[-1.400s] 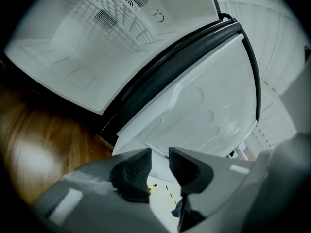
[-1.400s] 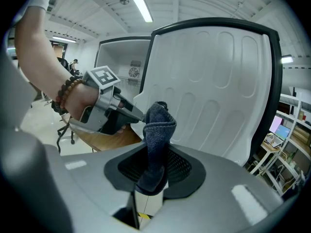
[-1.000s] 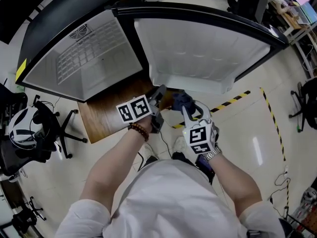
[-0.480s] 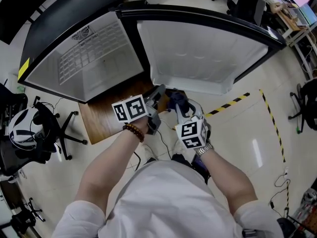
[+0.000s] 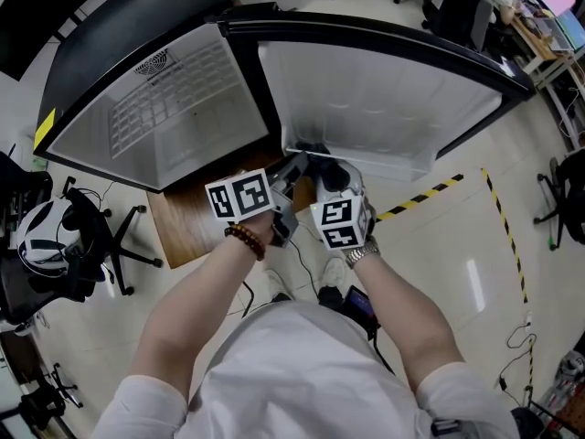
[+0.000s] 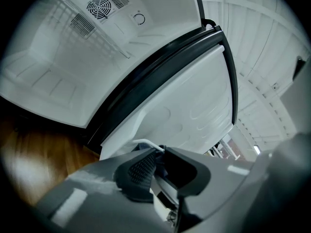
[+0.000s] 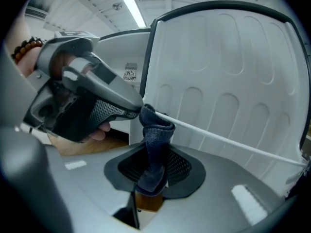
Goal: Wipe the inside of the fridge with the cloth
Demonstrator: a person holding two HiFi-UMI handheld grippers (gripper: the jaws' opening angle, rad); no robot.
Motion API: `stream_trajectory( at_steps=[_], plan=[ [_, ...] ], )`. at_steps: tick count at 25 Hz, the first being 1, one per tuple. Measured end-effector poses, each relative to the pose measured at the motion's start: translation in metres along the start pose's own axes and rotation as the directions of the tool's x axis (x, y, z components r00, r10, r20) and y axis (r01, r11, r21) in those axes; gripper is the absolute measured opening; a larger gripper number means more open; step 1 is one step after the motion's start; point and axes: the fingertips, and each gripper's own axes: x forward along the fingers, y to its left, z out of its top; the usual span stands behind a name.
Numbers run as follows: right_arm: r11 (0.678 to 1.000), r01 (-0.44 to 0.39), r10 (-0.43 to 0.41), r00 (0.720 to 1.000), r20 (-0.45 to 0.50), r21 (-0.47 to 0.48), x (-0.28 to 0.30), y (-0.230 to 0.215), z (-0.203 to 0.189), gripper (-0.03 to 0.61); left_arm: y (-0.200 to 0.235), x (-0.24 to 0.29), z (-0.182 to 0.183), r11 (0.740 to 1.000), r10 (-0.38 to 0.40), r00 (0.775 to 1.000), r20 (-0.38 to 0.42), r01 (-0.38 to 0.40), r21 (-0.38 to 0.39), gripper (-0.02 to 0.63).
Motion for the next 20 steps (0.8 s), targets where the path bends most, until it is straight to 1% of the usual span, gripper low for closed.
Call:
stream_trajectory(
  at_steps=[8,12,20],
  plan=[
    [0.999,-0.03,0.028,0.998,0.062,0.032,0.031,0.007,0.008,0.092,0.0,0.0,-0.003,1.0,-0.015,0.999,-0.047,0.015,0.003,0.061],
    [0.999,-0.04,0.038,0.997,0.065,0.033,0.047,0.012,0.006,0.092,0.001,-0.002,-0.005,1.0,-0.016,0.998,-0.068,0.017,0.012,0.06],
    [0.999,0.038,-0.038,0.999,0.014,0.02,0.052,-0.008,-0.005,0.092,0.003,-0.004,-0.005,1.0,-0.02,0.998,-0.066,0.021,0.008,0.048]
  ],
)
